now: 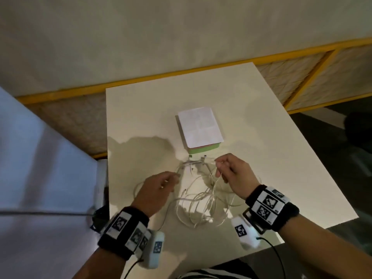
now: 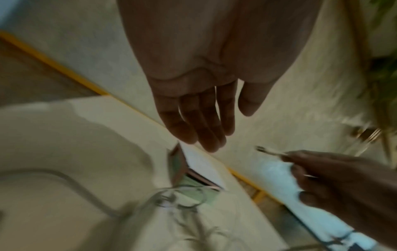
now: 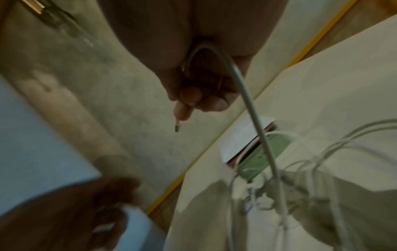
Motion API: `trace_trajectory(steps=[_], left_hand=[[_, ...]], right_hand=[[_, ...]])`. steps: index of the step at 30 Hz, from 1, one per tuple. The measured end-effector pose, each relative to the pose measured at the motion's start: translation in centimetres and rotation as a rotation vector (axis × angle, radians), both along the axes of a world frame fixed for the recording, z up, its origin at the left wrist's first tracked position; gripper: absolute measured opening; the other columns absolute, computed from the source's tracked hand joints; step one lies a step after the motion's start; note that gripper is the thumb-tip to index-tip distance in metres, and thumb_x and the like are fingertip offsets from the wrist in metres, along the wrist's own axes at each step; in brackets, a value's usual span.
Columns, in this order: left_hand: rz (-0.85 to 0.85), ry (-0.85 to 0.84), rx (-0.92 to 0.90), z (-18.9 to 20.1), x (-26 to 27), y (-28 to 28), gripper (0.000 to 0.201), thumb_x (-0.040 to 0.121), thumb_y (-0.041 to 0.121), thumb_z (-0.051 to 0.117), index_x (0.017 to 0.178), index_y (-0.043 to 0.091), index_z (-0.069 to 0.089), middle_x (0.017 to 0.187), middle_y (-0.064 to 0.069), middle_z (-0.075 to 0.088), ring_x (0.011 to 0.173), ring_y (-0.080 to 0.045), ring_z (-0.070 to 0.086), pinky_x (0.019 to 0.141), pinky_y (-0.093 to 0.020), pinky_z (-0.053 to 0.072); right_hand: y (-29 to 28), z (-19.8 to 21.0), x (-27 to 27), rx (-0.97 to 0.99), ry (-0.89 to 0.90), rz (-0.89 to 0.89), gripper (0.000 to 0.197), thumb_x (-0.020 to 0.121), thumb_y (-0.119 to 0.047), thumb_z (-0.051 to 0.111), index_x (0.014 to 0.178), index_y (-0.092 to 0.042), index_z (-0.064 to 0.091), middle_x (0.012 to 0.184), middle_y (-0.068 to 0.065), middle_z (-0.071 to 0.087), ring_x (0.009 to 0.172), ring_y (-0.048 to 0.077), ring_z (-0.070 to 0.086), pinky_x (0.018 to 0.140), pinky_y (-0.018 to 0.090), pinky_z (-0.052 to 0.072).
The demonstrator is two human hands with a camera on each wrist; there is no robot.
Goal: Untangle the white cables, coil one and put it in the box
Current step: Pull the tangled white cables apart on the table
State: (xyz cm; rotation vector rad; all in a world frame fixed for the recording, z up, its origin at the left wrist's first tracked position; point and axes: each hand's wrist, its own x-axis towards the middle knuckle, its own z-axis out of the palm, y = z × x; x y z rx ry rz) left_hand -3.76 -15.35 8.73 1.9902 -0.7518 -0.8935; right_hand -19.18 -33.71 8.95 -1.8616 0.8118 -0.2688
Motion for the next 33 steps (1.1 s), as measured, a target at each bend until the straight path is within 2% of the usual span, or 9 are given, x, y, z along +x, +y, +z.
trace_trajectory(steps=[3, 6, 10, 13, 16, 20, 24, 28, 33], left_hand=[[0.069, 0.205, -0.076, 1.3, -1.2, -2.1, 0.028, 0.097, 0.035, 0.045, 0.087, 0.028, 0.070, 0.085, 0.007, 0.074, 0.072, -0.007, 0.066, 0.064, -0.023, 0.050], [0.154, 0.385, -0.150, 1.4, -1.6, -2.2, 0.038, 0.099, 0.034, 0.042, 0.079, 0.023, 0.072, 0.073, 0.003, 0.070, 0.072, -0.007, 0.067, 0.061, -0.023, 0.051], [0.322, 0.656, -0.269, 1.0, -0.7, -1.3, 0.028, 0.097, 0.021, 0.048, 0.084, 0.007, 0.069, 0.072, -0.006, 0.068, 0.066, -0.015, 0.063, 0.060, -0.026, 0.047], [0.479, 0.693, -0.289, 0.8, 0.7, -1.1, 0.020, 0.095, 0.016, 0.049, 0.088, 0.007, 0.066, 0.084, -0.009, 0.071, 0.077, -0.020, 0.067, 0.065, -0.028, 0.050], [0.656, 0.807, -0.392, 1.0, 3.0, -1.1, 0.021, 0.097, 0.015, 0.042, 0.084, 0.010, 0.057, 0.067, -0.002, 0.070, 0.066, -0.018, 0.070, 0.063, -0.030, 0.053], [0.791, 0.906, -0.481, 0.5, 6.0, 0.1, 0.027, 0.098, 0.016, 0.037, 0.075, 0.014, 0.050, 0.046, 0.006, 0.040, 0.036, -0.009, 0.040, 0.051, -0.026, 0.052], [0.674, 0.747, -0.365, -0.2, 5.6, 1.0, 0.024, 0.097, 0.015, 0.042, 0.075, 0.014, 0.051, 0.042, 0.009, 0.032, 0.039, -0.010, 0.027, 0.039, -0.019, 0.032], [0.187, 0.303, -0.148, -0.1, 3.1, 1.6, 0.007, 0.084, 0.022, 0.068, 0.084, 0.017, 0.063, 0.059, 0.008, 0.048, 0.050, -0.009, 0.038, 0.047, -0.023, 0.036], [-0.193, 0.120, 0.034, 0.6, 2.5, 1.8, 0.013, 0.080, 0.026, 0.073, 0.075, 0.015, 0.069, 0.039, 0.014, 0.042, 0.040, -0.001, 0.036, 0.055, -0.026, 0.034]], right_hand=[[3.5, 0.6, 3.2, -0.009, -0.045, 0.090, 0.008, 0.092, -0.015, 0.053, 0.089, -0.021, 0.056, 0.065, -0.002, 0.065, 0.046, 0.000, 0.052, 0.051, 0.008, 0.036], [5.7, 0.7, 5.0, 0.041, -0.049, 0.141, 0.006, 0.092, -0.014, 0.051, 0.094, -0.019, 0.055, 0.061, -0.001, 0.063, 0.043, 0.001, 0.051, 0.050, 0.011, 0.036], [7.1, 0.0, 5.7, 0.095, -0.073, 0.202, 0.018, 0.091, -0.016, 0.055, 0.107, -0.025, 0.055, 0.062, -0.006, 0.063, 0.055, 0.002, 0.057, 0.062, 0.021, 0.049], [8.2, -0.4, 5.5, 0.045, -0.025, 0.241, 0.029, 0.090, -0.015, 0.056, 0.115, -0.027, 0.048, 0.057, -0.008, 0.059, 0.048, 0.001, 0.054, 0.055, 0.016, 0.043], [7.7, -1.3, 5.1, -0.033, 0.118, 0.280, 0.007, 0.092, -0.028, 0.054, 0.096, -0.023, 0.051, 0.057, -0.009, 0.054, 0.054, 0.010, 0.053, 0.060, 0.029, 0.045], [6.1, -1.4, 4.4, -0.091, 0.299, 0.382, 0.033, 0.093, -0.030, 0.051, 0.062, -0.025, 0.042, 0.060, -0.010, 0.042, 0.057, 0.005, 0.042, 0.063, 0.028, 0.036], [6.1, -0.4, 5.0, -0.018, 0.114, 0.229, 0.030, 0.089, -0.026, 0.060, 0.060, -0.025, 0.051, 0.060, -0.006, 0.051, 0.053, -0.001, 0.049, 0.058, 0.015, 0.038], [6.9, -0.4, 6.5, -0.052, 0.052, 0.171, 0.018, 0.084, -0.030, 0.064, 0.069, -0.020, 0.061, 0.073, 0.015, 0.062, 0.067, 0.022, 0.054, 0.066, 0.031, 0.042], [7.3, 0.2, 7.2, -0.009, 0.030, 0.255, 0.023, 0.080, -0.015, 0.068, 0.072, -0.031, 0.054, 0.057, -0.010, 0.049, 0.053, 0.008, 0.041, 0.060, 0.025, 0.037]])
